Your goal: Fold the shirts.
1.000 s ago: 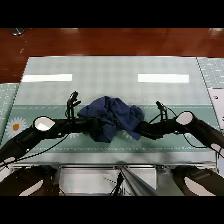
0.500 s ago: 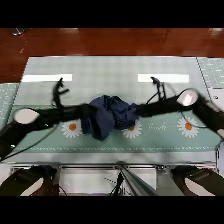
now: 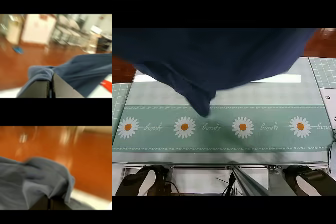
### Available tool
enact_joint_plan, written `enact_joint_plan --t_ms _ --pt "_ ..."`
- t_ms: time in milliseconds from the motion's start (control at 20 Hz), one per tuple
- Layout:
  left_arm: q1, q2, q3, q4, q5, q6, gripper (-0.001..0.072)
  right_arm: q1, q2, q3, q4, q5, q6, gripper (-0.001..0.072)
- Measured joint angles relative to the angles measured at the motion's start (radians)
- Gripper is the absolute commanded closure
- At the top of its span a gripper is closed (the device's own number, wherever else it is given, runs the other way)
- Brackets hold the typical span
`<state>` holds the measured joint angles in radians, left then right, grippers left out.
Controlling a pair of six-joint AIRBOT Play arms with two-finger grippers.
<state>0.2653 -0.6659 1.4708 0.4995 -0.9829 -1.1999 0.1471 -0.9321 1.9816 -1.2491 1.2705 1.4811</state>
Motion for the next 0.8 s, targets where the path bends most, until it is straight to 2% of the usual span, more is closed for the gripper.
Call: enact_joint_plan --t_ms 200,400,600,800 --pt "0.129 0.103 0.213 0.281 -0.055 -0.08 0.0689 -0.005 0.151 0.084 -0.133 0.072 0.027 0.0683" --pt "0.117 0.198 0.275 0.532 -0.076 -0.164 0.0689 -0.006 0.274 0.056 -0.27 0.23 0.086 0.0683" --pt "0.016 0.225 0.265 0.676 -0.087 -0.196 0.0689 -0.006 0.346 -0.044 -0.328 0.344 0.144 0.0683" --pt "-0.034 0.211 0.08 0.715 -0.098 -0.233 0.0689 -0.006 0.369 -0.275 -0.283 0.399 0.175 0.0683"
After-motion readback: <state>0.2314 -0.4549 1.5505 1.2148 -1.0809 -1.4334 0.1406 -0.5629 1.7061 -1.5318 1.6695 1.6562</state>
